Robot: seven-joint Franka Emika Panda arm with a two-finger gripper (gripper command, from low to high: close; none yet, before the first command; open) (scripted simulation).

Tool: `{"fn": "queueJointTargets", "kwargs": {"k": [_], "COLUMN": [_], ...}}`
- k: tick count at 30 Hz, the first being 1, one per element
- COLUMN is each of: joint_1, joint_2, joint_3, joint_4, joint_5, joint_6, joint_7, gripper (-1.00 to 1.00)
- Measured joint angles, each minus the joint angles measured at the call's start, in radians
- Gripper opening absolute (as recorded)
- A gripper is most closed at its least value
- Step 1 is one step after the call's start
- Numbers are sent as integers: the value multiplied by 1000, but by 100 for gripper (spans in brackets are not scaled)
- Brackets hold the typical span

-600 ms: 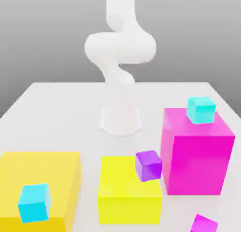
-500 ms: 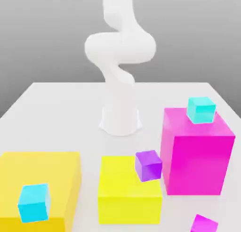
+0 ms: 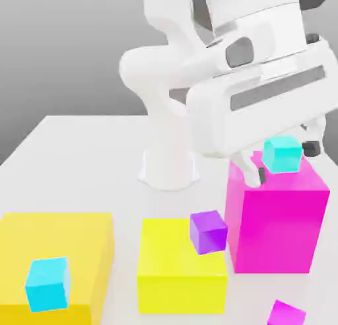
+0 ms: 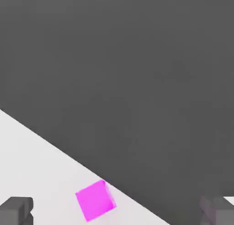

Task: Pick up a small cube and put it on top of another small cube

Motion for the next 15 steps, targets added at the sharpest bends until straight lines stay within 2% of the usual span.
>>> {"fn": "queueJointTargets", "kwargs": {"k": [7,15], "joint_1": [49,125], "joint_2": [225,448], "joint_3": [25,10], "joint_4": [12,22], "joint_5": [-38,-207], "joint_6": [75,184], "joint_7": [-111,-142], "gripper": [0,0]}}
